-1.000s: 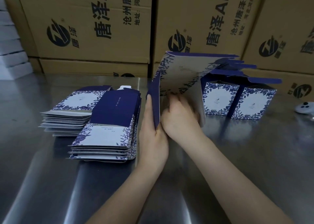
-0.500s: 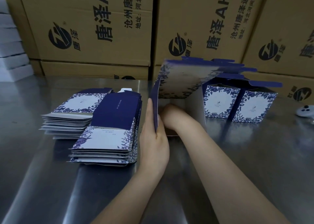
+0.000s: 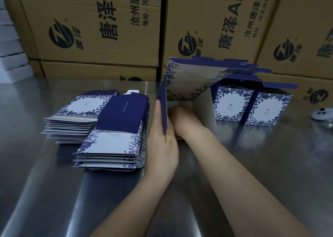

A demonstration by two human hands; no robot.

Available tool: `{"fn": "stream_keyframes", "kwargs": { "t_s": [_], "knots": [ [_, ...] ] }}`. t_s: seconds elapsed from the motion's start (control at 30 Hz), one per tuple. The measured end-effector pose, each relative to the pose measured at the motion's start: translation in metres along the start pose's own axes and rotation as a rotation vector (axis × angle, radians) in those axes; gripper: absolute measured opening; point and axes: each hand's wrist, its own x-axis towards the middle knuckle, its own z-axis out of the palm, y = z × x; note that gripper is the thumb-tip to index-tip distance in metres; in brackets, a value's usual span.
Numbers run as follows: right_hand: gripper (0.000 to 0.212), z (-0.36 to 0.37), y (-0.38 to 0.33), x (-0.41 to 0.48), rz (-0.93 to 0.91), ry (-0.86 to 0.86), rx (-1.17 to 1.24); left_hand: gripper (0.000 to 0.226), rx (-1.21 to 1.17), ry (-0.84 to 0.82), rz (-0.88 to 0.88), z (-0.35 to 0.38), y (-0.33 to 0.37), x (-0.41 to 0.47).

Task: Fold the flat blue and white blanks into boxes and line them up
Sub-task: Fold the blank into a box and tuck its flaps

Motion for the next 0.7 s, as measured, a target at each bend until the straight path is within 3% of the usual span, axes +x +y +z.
{"fn": "stream_keyframes", "kwargs": {
  "t_s": [0.1, 0.17, 0.27, 0.5, 0.6, 0.7],
  "knots": [
    [0.028, 0.000, 0.000, 0.000, -0.004, 0.076, 0.029, 0.051, 0.001, 0.021, -0.006, 0.000, 0.003, 0.000],
    [0.017, 0.002, -0.001, 0.004, -0.009, -0.007, -0.005, 0.050, 0.002, 0.024, -0.010, 0.000, 0.002, -0.001],
    [0.042, 0.004, -0.003, 0.013, 0.029, -0.149, -0.058, 0.050, 0.025, 0.013, -0.002, 0.001, -0.001, -0.001],
    [0.055, 0.005, -0.003, 0.015, 0.080, -0.216, -0.026, 0.053, 0.023, 0.001, 0.036, 0.000, 0.002, -0.001],
    [0.023, 0.001, -0.002, 0.007, 0.014, -0.072, 0.006, 0.054, 0.025, 0.011, 0.066, -0.001, 0.002, -0.002],
    [0.026, -0.002, 0.002, -0.003, 0.020, 0.147, 0.005, 0.053, 0.009, 0.026, 0.066, -0.002, 0.003, -0.002]
  ]
}}
